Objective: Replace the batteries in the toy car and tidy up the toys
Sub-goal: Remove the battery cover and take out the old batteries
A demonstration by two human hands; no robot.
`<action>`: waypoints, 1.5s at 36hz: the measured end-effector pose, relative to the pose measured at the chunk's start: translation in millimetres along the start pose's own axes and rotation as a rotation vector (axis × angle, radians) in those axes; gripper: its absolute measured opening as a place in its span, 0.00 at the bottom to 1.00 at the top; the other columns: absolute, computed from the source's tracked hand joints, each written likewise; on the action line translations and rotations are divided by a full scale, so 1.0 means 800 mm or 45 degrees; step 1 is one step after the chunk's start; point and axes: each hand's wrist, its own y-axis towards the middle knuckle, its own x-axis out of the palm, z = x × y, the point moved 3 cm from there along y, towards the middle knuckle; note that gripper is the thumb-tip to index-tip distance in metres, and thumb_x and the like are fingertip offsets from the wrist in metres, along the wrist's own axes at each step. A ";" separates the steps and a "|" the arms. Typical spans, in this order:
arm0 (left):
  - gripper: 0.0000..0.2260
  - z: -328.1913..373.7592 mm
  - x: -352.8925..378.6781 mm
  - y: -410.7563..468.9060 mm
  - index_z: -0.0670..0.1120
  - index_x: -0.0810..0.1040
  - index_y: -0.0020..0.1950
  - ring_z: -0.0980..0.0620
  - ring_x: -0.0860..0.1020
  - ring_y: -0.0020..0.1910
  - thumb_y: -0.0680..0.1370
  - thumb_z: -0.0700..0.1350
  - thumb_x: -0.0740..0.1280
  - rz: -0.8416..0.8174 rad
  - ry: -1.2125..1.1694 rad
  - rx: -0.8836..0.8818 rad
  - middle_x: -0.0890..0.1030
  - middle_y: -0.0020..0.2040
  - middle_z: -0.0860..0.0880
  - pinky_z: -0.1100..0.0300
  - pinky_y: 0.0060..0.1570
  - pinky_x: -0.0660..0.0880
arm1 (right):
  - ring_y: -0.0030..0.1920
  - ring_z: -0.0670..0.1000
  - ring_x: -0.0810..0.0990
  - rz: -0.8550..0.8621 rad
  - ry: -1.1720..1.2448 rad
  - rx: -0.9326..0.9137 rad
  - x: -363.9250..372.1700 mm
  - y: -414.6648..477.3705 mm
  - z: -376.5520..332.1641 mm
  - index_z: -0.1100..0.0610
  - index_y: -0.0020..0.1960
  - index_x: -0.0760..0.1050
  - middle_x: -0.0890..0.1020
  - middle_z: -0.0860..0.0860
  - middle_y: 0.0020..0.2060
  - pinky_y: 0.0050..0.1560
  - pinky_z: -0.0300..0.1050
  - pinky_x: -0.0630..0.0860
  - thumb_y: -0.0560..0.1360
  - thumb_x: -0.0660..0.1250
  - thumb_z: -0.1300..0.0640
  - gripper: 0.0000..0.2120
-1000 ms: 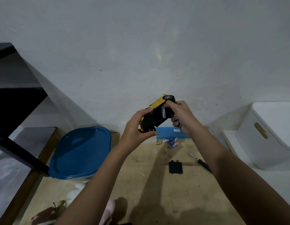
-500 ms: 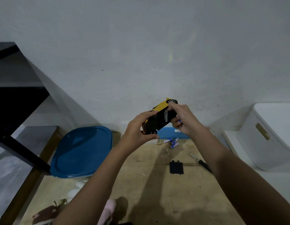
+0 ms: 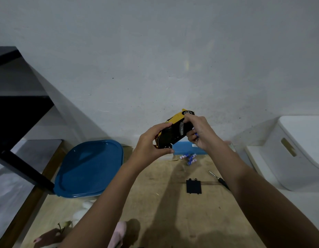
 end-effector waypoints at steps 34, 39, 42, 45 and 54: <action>0.35 0.015 -0.001 0.003 0.64 0.66 0.62 0.60 0.73 0.59 0.65 0.40 0.78 0.023 -0.020 0.025 0.74 0.58 0.59 0.73 0.53 0.73 | 0.22 0.45 0.55 -0.037 0.033 0.034 0.000 -0.008 -0.008 0.55 0.34 0.60 0.62 0.49 0.26 0.20 0.34 0.53 0.68 0.59 0.61 0.09; 0.33 0.017 -0.010 0.003 0.61 0.69 0.62 0.59 0.74 0.58 0.64 0.39 0.79 0.049 -0.149 -0.051 0.74 0.57 0.62 0.66 0.51 0.77 | 0.21 0.44 0.56 -0.120 -0.012 0.053 -0.001 -0.007 -0.010 0.55 0.37 0.65 0.63 0.49 0.28 0.18 0.34 0.54 0.70 0.63 0.57 0.07; 0.33 0.013 -0.017 0.001 0.57 0.71 0.63 0.62 0.75 0.57 0.63 0.38 0.79 0.076 -0.275 -0.119 0.75 0.57 0.59 0.66 0.50 0.77 | 0.22 0.44 0.57 -0.166 -0.213 -0.008 -0.005 -0.005 -0.011 0.56 0.46 0.69 0.66 0.51 0.34 0.19 0.35 0.54 0.67 0.68 0.47 0.16; 0.33 0.010 -0.025 -0.001 0.50 0.72 0.64 0.60 0.76 0.56 0.62 0.35 0.79 0.093 -0.399 -0.182 0.76 0.58 0.53 0.67 0.50 0.76 | 0.23 0.44 0.62 -0.111 -0.378 -0.071 -0.017 -0.004 -0.010 0.56 0.57 0.71 0.76 0.53 0.46 0.20 0.37 0.59 0.65 0.70 0.38 0.29; 0.33 0.007 -0.039 -0.001 0.47 0.71 0.65 0.61 0.79 0.52 0.64 0.28 0.75 -0.092 -0.567 -0.294 0.74 0.57 0.51 0.65 0.49 0.77 | 0.23 0.46 0.65 -0.388 -0.789 -0.300 -0.033 -0.011 -0.010 0.37 0.68 0.60 0.78 0.51 0.53 0.24 0.39 0.64 0.72 0.69 0.48 0.28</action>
